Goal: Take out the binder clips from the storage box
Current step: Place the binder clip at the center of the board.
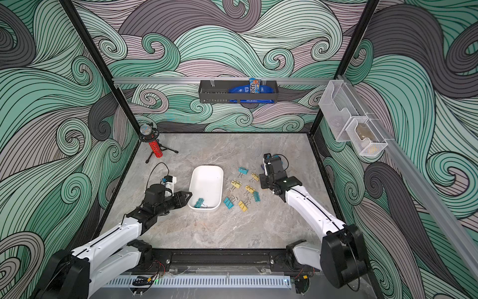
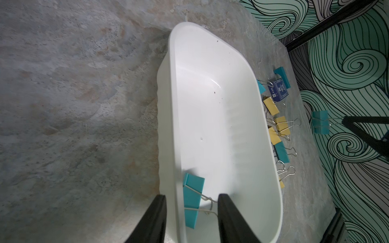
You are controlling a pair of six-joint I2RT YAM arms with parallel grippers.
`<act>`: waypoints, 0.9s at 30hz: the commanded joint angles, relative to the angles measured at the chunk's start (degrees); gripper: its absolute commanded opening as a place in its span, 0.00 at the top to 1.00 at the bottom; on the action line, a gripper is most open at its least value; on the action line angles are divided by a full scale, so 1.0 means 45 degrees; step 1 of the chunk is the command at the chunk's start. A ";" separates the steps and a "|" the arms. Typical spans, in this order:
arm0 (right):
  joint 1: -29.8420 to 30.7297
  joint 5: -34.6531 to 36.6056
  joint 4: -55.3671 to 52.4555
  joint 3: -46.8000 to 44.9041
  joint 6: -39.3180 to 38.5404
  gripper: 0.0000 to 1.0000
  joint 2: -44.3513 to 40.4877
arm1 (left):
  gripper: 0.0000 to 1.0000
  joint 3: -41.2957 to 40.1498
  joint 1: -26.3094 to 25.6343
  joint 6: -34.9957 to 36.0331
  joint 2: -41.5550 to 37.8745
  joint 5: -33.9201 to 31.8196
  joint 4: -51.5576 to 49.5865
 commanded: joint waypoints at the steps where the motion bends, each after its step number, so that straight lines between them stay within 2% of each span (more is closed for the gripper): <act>1: -0.0048 0.0804 -0.0034 -0.0134 -0.0293 1.00 -0.0285 | 0.57 0.0047 -0.0070 0.0176 -0.0132 0.0216 0.0218; 11: -0.1025 0.2560 -0.0036 -0.0024 -0.1120 1.00 -0.0521 | 0.57 0.0008 -0.0063 0.0160 -0.0415 0.0338 0.0251; 15: -0.1492 0.2679 -0.0024 -0.0012 -0.1317 1.00 -0.0436 | 0.57 -0.0013 -0.0080 0.0154 -0.0415 0.0450 0.0342; 18: -0.1370 0.2331 -0.0038 -0.0286 -0.1499 1.00 -0.0440 | 0.57 -0.0014 -0.0085 0.0153 -0.0420 0.0475 0.0370; 22: -0.0604 0.2661 -0.0030 -0.0639 -0.1945 1.00 -0.0536 | 0.57 -0.0050 -0.0078 0.0161 -0.0446 0.0533 0.0427; 27: -0.0272 0.2745 -0.0058 -0.0747 -0.2126 1.00 -0.0539 | 0.56 -0.0091 -0.0083 0.0127 -0.0488 0.0554 0.0489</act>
